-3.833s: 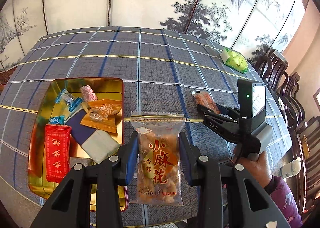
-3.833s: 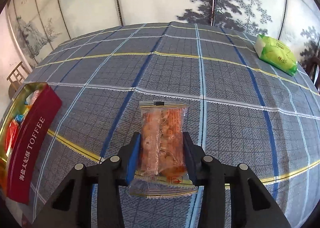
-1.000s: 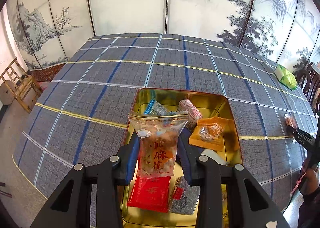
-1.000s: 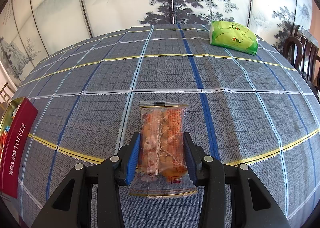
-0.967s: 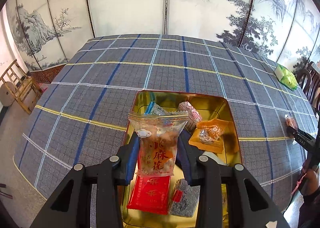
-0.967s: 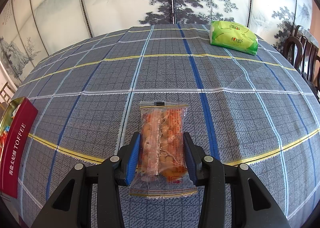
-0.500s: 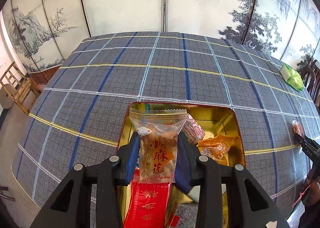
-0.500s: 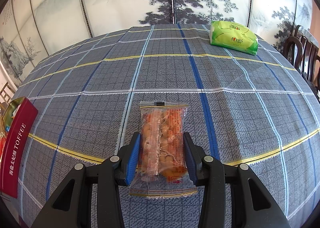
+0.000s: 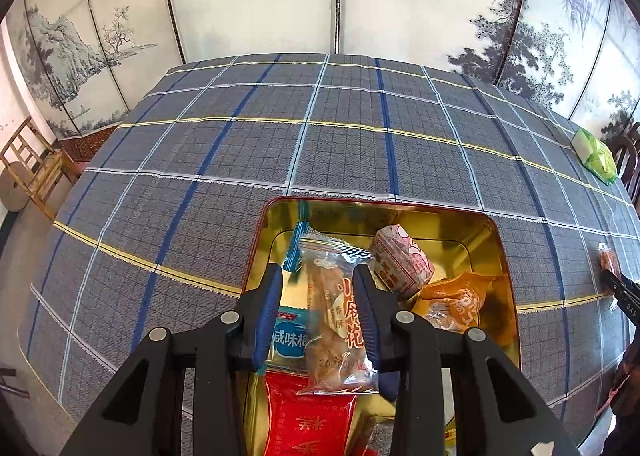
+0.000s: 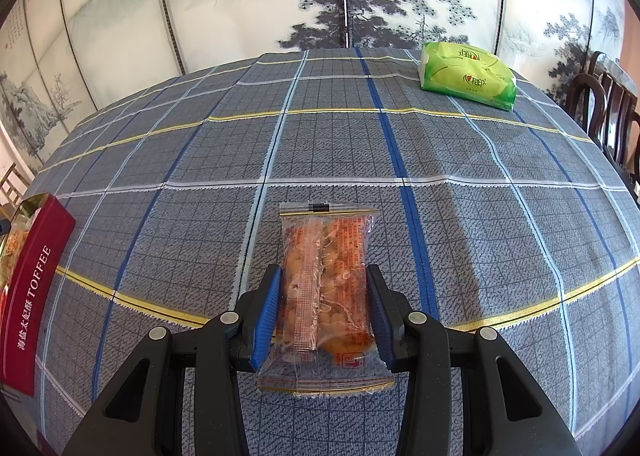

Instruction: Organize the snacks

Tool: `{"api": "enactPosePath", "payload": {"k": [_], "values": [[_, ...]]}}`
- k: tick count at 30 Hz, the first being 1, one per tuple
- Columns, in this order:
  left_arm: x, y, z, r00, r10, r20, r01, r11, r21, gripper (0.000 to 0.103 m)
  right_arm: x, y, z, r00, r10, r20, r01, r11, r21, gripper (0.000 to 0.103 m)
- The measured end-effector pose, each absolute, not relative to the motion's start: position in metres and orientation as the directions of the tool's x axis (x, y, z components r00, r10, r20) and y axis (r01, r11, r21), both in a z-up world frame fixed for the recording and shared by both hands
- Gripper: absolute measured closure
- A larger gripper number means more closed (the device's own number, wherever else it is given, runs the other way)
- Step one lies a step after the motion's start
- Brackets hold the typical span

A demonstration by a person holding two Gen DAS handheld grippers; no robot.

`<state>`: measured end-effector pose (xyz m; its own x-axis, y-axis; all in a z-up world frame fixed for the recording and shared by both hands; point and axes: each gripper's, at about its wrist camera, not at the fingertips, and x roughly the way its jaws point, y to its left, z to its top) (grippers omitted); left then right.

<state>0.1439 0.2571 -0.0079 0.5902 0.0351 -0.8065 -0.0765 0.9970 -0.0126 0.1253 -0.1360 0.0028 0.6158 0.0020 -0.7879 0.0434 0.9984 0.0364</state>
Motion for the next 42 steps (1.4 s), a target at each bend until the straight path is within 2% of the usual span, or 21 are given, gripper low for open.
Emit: {"api": "enactPosePath", "payload": {"k": [3,7,9,15,28,42], "values": [[0.136,0.256,-0.005,0.602,0.045,-0.798,-0.076,0.997,-0.002,0.068,0.125,-0.136,0.003,0.616,0.002,-0.788,0.043,0.998,0.036,0.060],[0.120,0.248,0.000,0.628,0.085,-0.774,-0.077,0.996,0.047,0.053,0.125,-0.136,0.003,0.616,0.002,-0.788,0.043,0.998,0.036,0.059],[0.110,0.243,0.003,0.644,0.097,-0.759,-0.075,0.995,0.064,0.049,0.125,-0.136,0.003,0.616,0.001,-0.788,0.043,0.998,0.036,0.059],[0.082,0.232,0.006,0.671,0.154,-0.725,-0.100,0.988,0.116,0.030,0.125,-0.135,0.003,0.616,-0.001,-0.788,0.043,0.999,0.032,0.059],[0.048,0.229,0.006,0.676,0.151,-0.721,-0.101,0.989,0.112,0.025,0.123,-0.124,0.001,0.605,-0.030,-0.796,0.008,0.999,-0.032,0.058],[0.013,0.238,0.010,0.711,0.168,-0.683,-0.138,0.986,0.098,0.022,0.076,-0.095,0.003,0.599,0.010,-0.801,-0.029,1.000,-0.009,0.060]]}}
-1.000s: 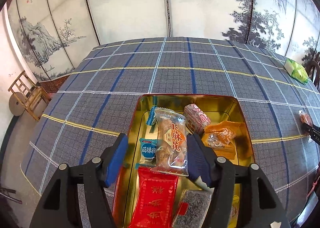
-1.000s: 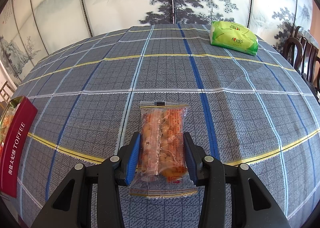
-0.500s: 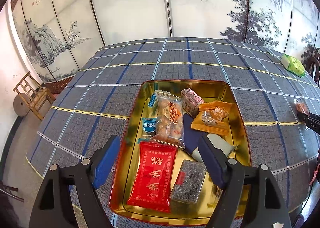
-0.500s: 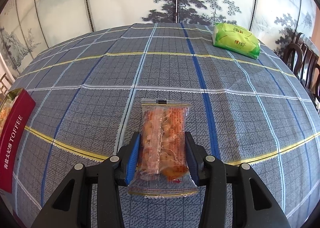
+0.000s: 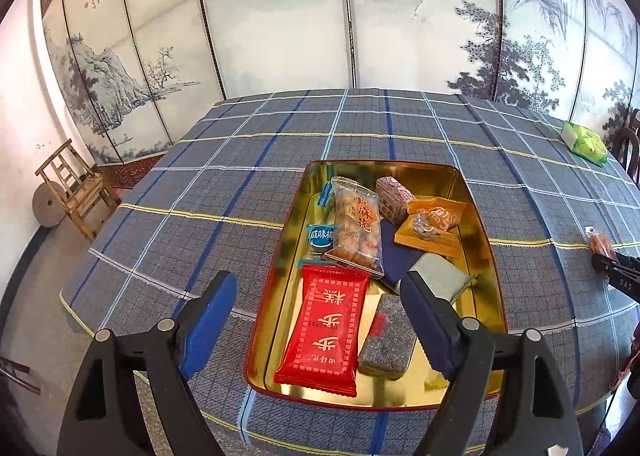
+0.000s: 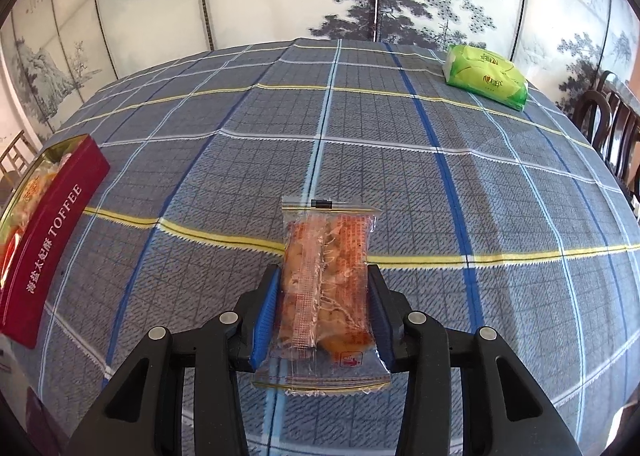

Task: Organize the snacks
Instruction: 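Carry the orange snack packet over the tin with the right gripper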

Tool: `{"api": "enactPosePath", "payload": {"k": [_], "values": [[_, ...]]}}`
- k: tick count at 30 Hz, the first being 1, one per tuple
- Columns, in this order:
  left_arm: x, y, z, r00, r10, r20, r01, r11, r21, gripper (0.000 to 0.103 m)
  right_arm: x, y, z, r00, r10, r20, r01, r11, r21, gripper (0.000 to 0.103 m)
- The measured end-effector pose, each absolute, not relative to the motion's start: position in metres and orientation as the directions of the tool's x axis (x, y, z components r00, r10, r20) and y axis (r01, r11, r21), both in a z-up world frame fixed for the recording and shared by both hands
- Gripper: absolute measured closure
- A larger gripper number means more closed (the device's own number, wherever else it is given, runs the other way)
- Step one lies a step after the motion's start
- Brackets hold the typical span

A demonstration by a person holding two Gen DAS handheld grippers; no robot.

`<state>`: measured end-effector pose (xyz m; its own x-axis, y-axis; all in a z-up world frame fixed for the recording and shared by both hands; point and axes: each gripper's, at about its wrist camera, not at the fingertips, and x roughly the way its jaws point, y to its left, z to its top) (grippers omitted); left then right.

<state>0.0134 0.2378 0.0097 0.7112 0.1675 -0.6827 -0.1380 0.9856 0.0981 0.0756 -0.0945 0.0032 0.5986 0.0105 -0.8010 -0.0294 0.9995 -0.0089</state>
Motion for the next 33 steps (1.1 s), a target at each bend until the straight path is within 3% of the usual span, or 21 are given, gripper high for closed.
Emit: {"api": "enactPosePath", "payload": {"k": [16,33], "values": [[-0.021,0.239,0.019,0.752,0.168,-0.637,-0.133,0.986,0.102,0.020,0.018,-0.047,0.035,0.629,0.167,-0.759,-0.128,0.986,0.111,0.060],[-0.041,0.264,0.019,0.765,0.171,-0.621,-0.168,0.984,0.063,0.017,-0.001,0.088,0.106,0.620,0.382,-0.685,-0.419,0.900,0.122,0.060]]}}
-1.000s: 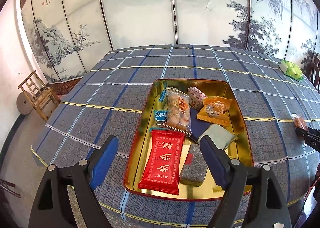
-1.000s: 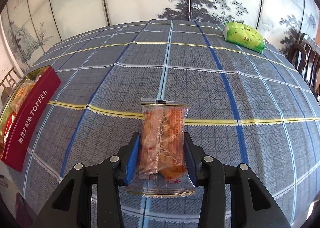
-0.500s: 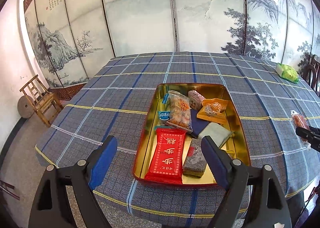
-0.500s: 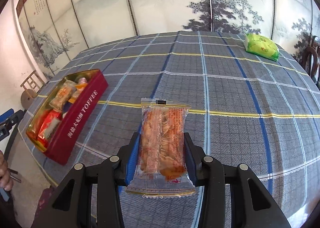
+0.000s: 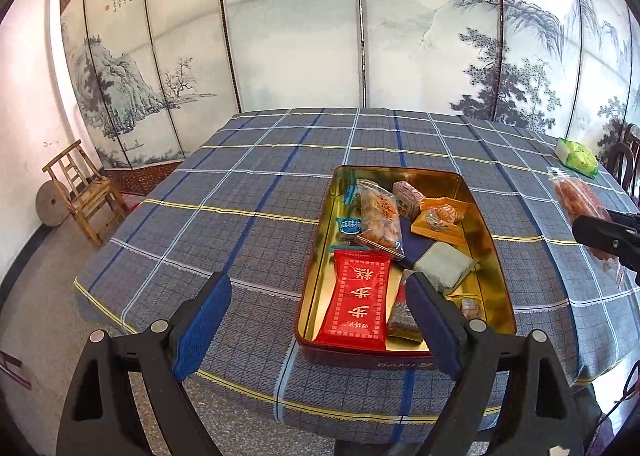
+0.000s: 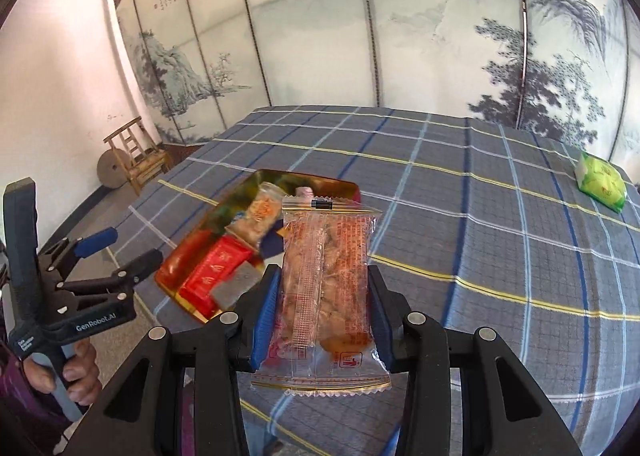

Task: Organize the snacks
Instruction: 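Carry the orange snack packet over the tin with the right gripper, then lower the orange snack packet into the tin and open the right gripper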

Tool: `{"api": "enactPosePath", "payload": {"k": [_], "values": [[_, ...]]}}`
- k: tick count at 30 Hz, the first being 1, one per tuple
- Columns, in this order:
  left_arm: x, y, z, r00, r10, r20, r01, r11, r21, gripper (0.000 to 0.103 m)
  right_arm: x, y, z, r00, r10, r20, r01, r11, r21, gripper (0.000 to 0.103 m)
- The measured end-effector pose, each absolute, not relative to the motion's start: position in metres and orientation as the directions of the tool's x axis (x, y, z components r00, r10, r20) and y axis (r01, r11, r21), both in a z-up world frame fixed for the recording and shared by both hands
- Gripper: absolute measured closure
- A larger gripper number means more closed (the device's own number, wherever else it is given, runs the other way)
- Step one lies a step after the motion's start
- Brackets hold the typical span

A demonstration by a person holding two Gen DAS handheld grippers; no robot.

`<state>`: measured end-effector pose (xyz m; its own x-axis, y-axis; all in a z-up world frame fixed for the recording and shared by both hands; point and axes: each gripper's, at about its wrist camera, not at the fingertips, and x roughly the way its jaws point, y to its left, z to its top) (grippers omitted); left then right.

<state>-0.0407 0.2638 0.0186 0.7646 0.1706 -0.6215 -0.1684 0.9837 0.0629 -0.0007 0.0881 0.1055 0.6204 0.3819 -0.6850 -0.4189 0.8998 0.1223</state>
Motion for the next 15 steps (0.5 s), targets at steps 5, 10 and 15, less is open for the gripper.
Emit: {"api": "enactPosePath", "payload": {"k": [5,10,15], "values": [[-0.046,0.285,0.014,0.755,0.190,-0.628,-0.212,0.976,0.040,0.017,0.009,0.119,0.102,0.589,0.409,-0.696,-0.462,0.878,0.125,0.060],[-0.049,0.301,0.010,0.747,0.206,-0.631,-0.243,0.970,0.029,0.017,0.021,0.139,0.094,0.565,0.422,-0.709,-0.480,0.867,0.134,0.060],[-0.052,0.303,0.009,0.746,0.208,-0.633,-0.236,0.971,0.041,0.017,0.035,0.154,0.078,0.535,0.419,-0.734,-0.482,0.865,0.143,0.060]]}}
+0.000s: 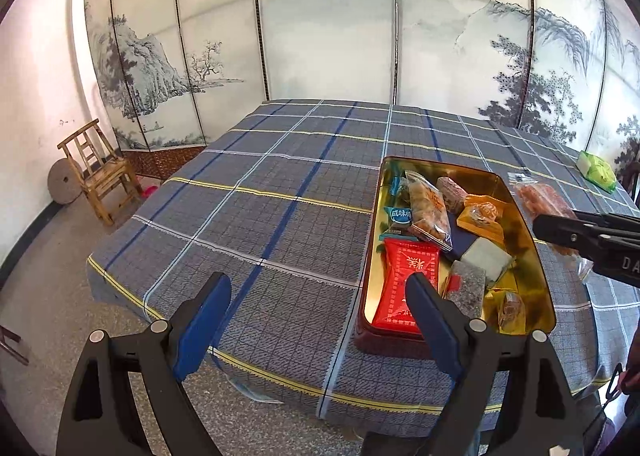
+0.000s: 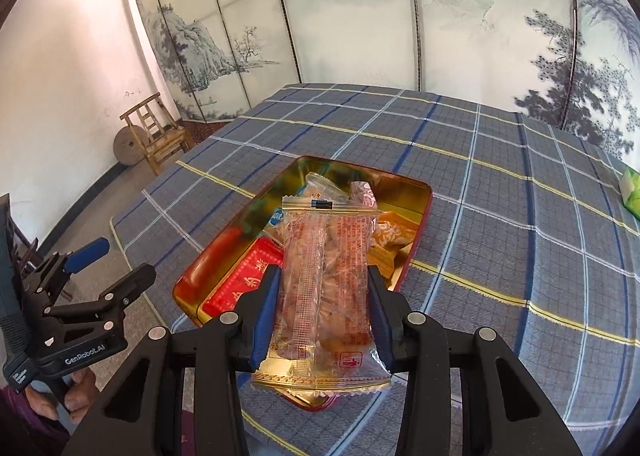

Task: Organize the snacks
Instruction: 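Lower the orange snack packet into the tin and open the right gripper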

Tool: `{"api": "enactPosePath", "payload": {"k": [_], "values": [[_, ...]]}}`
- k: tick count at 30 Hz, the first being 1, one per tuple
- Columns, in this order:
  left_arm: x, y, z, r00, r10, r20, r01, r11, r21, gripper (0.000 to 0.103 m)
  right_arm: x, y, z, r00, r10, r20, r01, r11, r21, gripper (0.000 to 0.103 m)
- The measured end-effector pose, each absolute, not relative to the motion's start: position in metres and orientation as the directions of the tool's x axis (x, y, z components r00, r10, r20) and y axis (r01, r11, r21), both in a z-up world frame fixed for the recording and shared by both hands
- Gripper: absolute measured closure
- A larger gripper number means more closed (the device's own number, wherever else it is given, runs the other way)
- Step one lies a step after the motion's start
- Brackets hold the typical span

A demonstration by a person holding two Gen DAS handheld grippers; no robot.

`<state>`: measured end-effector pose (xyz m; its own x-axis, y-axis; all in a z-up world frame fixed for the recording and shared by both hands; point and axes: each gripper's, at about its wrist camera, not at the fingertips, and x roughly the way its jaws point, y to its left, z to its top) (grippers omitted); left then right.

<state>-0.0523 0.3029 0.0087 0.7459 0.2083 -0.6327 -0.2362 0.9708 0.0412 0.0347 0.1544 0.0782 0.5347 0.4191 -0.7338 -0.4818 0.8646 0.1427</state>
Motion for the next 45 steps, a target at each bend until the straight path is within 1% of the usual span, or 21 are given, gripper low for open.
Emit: {"api": "enactPosePath", "payload": {"k": [5,7,8,13,33,45], "values": [[-0.055,0.303,0.008,0.746,0.207,-0.633,-0.212,0.975,0.070,0.015,0.045,0.167,0.061,0.511,0.411,-0.755,-0.483,0.864,0.143,0.060],[-0.056,0.304,0.009,0.750,0.213,-0.627,-0.212,0.974,0.077,0.009,0.048,0.172,0.054,0.506,0.401,-0.764,-0.482,0.866,0.136,0.060],[-0.057,0.305,0.010,0.752,0.215,-0.623,-0.214,0.974,0.077,0.009,0.050,0.174,0.051,0.501,0.398,-0.768,-0.479,0.867,0.137,0.060],[-0.058,0.308,0.011,0.755,0.212,-0.620,-0.210,0.975,0.078,0.008,0.050,0.178,0.042,0.491,0.384,-0.782,-0.470,0.872,0.133,0.060],[-0.059,0.301,0.014,0.765,0.198,-0.613,-0.188,0.979,0.082,0.008,0.042,0.188,0.034,0.472,0.376,-0.797,-0.485,0.866,0.122,0.060],[-0.058,0.300,0.012,0.761,0.192,-0.619,-0.182,0.980,0.080,0.008,0.040,0.186,0.024,0.459,0.382,-0.802,-0.479,0.867,0.138,0.060]]}}
